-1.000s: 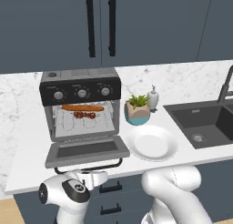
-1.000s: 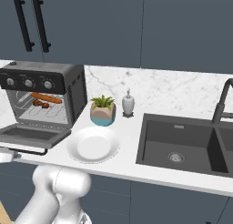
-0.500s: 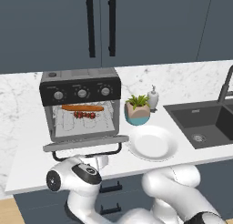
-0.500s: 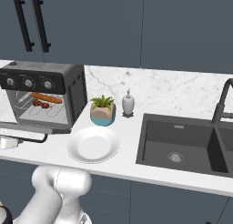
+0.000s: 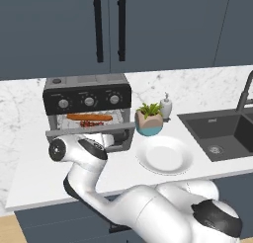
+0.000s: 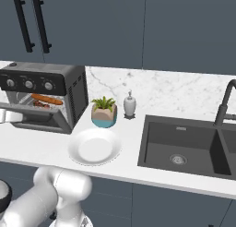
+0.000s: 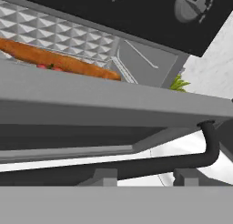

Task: Pick up the kebab skewer and baguette bread, and place them inside the toaster oven. Close the toaster oven door and start by setting the timer.

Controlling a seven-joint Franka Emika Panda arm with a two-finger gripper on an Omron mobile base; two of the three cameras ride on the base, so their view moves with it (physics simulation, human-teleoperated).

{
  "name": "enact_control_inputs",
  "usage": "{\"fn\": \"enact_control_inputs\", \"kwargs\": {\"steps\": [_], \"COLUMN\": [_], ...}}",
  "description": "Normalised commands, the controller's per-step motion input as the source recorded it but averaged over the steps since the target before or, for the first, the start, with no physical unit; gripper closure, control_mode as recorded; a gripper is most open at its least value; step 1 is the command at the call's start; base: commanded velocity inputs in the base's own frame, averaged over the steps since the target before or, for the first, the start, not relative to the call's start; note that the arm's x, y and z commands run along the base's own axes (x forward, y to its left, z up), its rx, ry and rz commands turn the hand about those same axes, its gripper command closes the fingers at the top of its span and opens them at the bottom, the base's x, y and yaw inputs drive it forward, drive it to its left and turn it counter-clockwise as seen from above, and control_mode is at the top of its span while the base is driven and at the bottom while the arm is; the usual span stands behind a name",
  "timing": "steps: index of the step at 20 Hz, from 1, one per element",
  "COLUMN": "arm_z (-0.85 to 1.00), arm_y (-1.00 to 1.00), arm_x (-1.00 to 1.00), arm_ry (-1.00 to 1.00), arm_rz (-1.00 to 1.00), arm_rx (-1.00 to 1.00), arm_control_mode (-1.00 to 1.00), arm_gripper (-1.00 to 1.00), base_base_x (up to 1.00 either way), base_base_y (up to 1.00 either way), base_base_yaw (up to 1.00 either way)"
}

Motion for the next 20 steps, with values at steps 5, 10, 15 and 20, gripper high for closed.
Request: {"fn": "enact_control_inputs", "kwargs": {"steps": [5,10,15,20], "arm_z": [-0.08,-0.45,-0.63,-0.78], "arm_y": [-0.19,-0.18,-0.16,-0.14], "arm_x": [0.39,0.15,0.29,0.45], "arm_ry": [0.11,0.09,0.05,0.02], "arm_rz": [0.00,0.01,0.00,0.00], "arm_rx": [0.00,0.00,0.00,0.00], "arm_control_mode": [-1.00,-1.00,-1.00,-1.00], "arm_gripper": [-1.00,-1.00,-1.00,-1.00], "base_base_x": [0.00,0.00,0.00,0.00], "base_base_y": [0.00,0.00,0.00,0.00], "base_base_yaw": [0.00,0.00,0.00,0.00]}}
